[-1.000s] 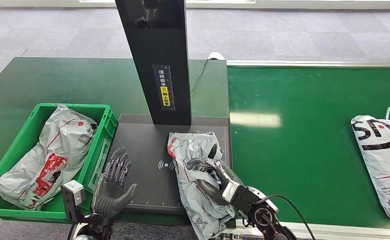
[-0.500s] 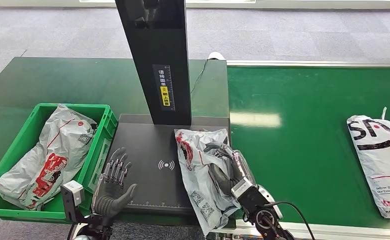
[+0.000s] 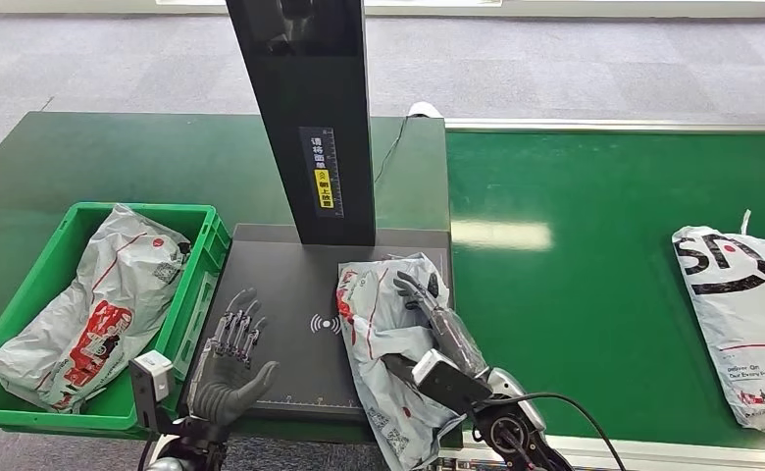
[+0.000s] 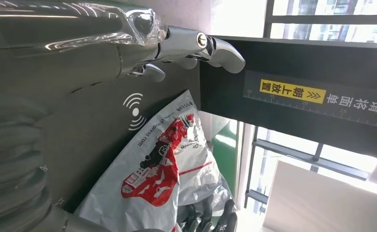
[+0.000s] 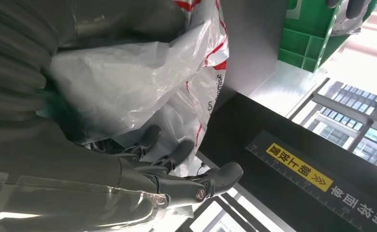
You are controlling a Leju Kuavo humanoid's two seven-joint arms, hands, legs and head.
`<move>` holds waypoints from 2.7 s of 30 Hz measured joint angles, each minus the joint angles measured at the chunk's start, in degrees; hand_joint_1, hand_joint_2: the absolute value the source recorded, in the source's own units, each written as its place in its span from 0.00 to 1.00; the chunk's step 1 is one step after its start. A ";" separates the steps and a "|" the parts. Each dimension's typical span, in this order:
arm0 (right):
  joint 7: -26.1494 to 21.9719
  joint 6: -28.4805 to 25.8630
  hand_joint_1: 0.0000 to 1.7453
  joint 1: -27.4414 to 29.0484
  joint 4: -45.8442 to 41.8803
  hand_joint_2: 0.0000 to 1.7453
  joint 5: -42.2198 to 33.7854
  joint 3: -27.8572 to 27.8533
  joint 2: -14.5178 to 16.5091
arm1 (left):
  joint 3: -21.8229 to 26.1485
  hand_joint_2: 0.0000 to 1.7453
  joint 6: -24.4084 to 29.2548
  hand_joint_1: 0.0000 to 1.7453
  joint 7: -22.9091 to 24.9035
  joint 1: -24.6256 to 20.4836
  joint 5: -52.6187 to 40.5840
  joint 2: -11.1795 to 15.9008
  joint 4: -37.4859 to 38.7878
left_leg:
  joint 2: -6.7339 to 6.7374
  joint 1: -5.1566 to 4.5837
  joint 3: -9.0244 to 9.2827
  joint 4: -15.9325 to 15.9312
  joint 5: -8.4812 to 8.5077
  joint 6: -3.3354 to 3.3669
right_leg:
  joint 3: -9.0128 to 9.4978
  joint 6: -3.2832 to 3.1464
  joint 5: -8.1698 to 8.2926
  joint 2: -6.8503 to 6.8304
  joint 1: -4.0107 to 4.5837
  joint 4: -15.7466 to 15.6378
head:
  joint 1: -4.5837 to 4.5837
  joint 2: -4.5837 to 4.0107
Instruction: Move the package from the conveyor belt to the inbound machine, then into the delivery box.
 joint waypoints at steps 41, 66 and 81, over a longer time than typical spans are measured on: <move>-1.70 -5.85 0.00 3.26 -8.51 1.00 0.16 -9.55 -0.70 | -15.70 1.00 20.57 0.00 1.07 -6.95 -34.71 -0.64 1.79 | -0.08 0.00 -0.12 0.17 -0.01 0.04 | -0.05 0.03 0.02 -0.07 0.00 0.00 | 0.00 0.00; -3.03 -10.93 0.00 0.37 -8.94 1.00 -4.41 -12.10 -0.50 | -31.02 1.00 15.88 0.00 8.41 -16.88 -50.75 2.01 10.24 | -0.10 -0.01 -0.14 0.19 0.00 0.05 | -0.03 0.06 0.05 -0.07 -0.01 0.00 | -0.01 0.00; -1.44 -11.22 0.00 0.16 -8.96 1.00 -3.01 -12.59 0.75 | -34.59 1.00 15.36 0.24 19.99 -21.15 -64.03 -0.33 21.50 | -0.10 -0.01 -0.12 0.19 0.01 0.05 | -0.01 0.06 0.05 -0.07 -0.01 0.00 | -0.01 0.00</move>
